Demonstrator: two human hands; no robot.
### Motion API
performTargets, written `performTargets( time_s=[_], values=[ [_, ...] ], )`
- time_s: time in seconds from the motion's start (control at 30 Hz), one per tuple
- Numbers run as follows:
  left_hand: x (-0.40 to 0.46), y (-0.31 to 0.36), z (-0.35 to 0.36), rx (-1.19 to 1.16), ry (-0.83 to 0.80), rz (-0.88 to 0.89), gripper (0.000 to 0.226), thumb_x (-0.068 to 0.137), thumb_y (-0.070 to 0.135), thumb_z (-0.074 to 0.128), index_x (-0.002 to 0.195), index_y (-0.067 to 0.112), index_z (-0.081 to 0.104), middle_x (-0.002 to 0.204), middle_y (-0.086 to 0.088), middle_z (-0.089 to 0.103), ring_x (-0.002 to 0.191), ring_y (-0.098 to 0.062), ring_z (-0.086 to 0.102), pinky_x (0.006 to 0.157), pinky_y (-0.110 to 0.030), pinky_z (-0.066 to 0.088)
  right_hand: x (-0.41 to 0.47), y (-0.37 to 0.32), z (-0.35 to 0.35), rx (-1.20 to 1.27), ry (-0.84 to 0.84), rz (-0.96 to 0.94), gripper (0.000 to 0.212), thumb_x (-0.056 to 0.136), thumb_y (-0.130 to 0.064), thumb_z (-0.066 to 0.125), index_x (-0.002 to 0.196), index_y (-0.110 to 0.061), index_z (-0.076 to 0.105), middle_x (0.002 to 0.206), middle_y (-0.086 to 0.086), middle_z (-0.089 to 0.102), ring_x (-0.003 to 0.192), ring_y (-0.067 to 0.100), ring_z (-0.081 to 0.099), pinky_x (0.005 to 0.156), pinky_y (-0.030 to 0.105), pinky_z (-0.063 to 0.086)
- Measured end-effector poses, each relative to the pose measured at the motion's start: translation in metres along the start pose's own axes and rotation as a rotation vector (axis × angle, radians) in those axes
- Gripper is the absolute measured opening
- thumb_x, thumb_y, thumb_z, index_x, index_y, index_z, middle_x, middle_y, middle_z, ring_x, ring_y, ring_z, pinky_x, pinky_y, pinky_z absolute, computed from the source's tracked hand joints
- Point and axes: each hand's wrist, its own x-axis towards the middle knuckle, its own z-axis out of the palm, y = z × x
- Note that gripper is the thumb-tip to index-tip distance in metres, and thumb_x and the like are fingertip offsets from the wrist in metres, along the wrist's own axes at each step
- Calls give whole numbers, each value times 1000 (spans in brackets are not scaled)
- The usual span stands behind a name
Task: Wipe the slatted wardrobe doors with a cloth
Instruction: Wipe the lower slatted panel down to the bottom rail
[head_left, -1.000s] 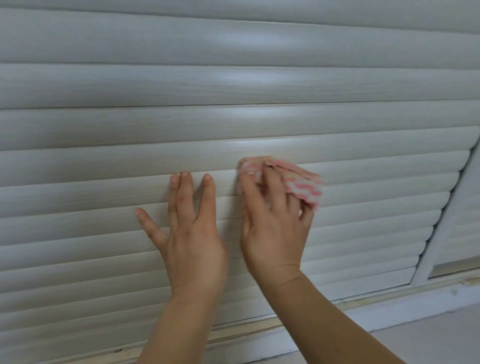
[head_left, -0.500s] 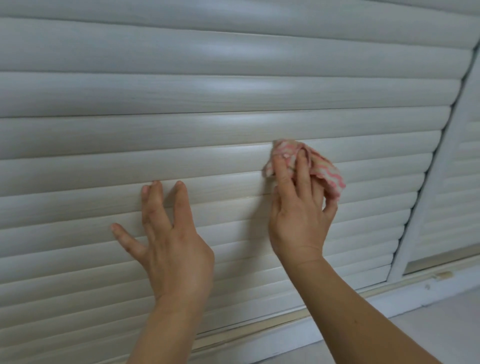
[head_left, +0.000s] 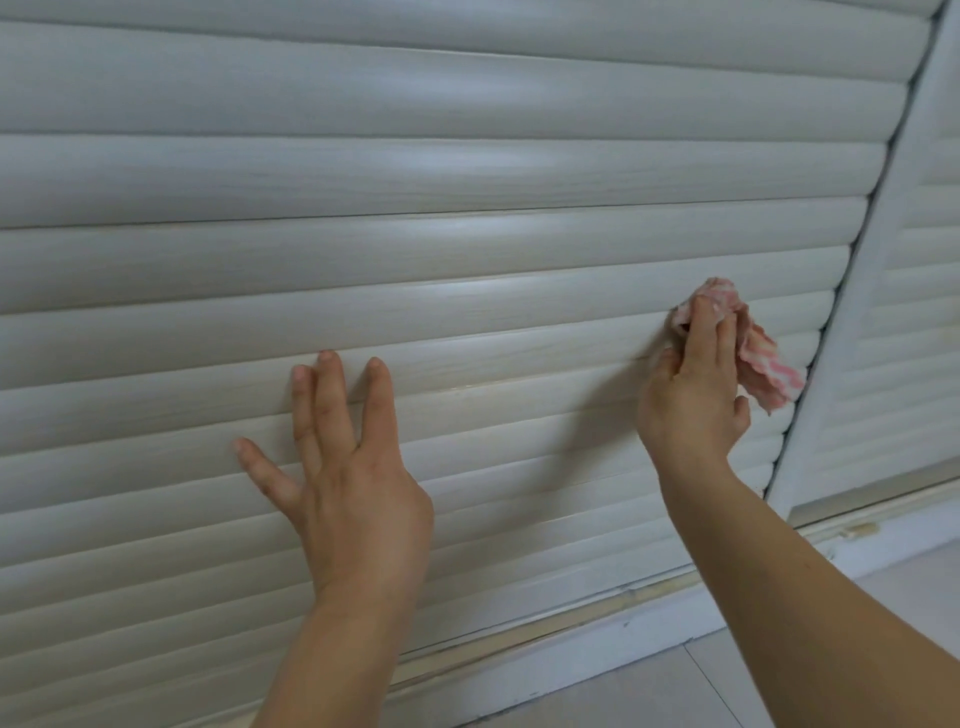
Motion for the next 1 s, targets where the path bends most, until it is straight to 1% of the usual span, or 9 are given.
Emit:
performTargets(
  time_s=[0.13,0.2,0.3,0.47,0.57,0.67,0.8,0.9,1.0],
  values=[
    [0,1,0,0,-9,-14,84,61,-20,54,137,14,43,151,-14,26,141,-28,16,105,-62,-2,-20,-10,14,-39,106,-107,51,92,-17,30,140,-28,38,152,-5,28,133,19,33,102,49,29],
    [1,2,0,1,-15,-19,84,61,-20,55,137,14,42,151,-14,26,141,-28,16,105,-62,-3,-34,-14,24,-88,123,-184,53,87,-13,39,138,-28,42,149,-5,35,126,23,40,97,46,34],
    [1,2,0,2,-21,-16,84,61,-19,55,137,14,43,151,-14,26,141,-28,17,104,-62,-3,-51,-22,35,-142,153,-318,56,77,-11,51,131,-25,53,139,1,48,111,28,48,88,42,33],
    [0,5,-2,2,-24,-20,80,62,-16,54,135,14,45,150,-14,29,140,-29,20,104,-64,-3,-80,-39,38,-242,89,-562,57,75,-21,52,131,-29,51,136,-1,48,108,25,41,84,43,38],
    [0,6,-4,-9,-28,-33,77,62,-13,53,134,14,47,149,-16,29,140,-30,21,103,-65,-2,-86,-50,37,-285,46,-724,54,76,-23,44,128,-30,55,130,1,53,99,27,40,81,42,31],
    [0,7,-6,-9,-29,-37,77,61,-12,52,134,15,48,150,-15,28,140,-29,20,104,-65,-2,-70,-43,29,-338,76,-812,51,75,-22,53,125,-32,58,123,1,58,90,28,42,80,42,28],
    [1,7,-5,4,-26,-43,81,61,-17,54,134,17,47,150,-13,28,140,-26,19,105,-64,-2,-43,-15,22,-366,134,-694,48,77,-27,53,124,-33,56,125,4,56,94,32,49,84,45,28],
    [0,4,-4,34,-16,-25,84,58,-19,56,133,17,48,149,-12,31,139,-27,24,104,-64,0,-43,-12,29,-204,146,-504,43,82,-24,47,124,-33,50,129,5,53,105,29,41,84,44,34],
    [-1,0,-3,40,11,-2,87,55,-22,53,134,15,47,148,-10,34,138,-25,28,103,-64,2,-56,-28,38,-52,153,-372,44,84,-26,39,125,-26,56,132,7,51,105,27,37,77,46,42]
  ],
)
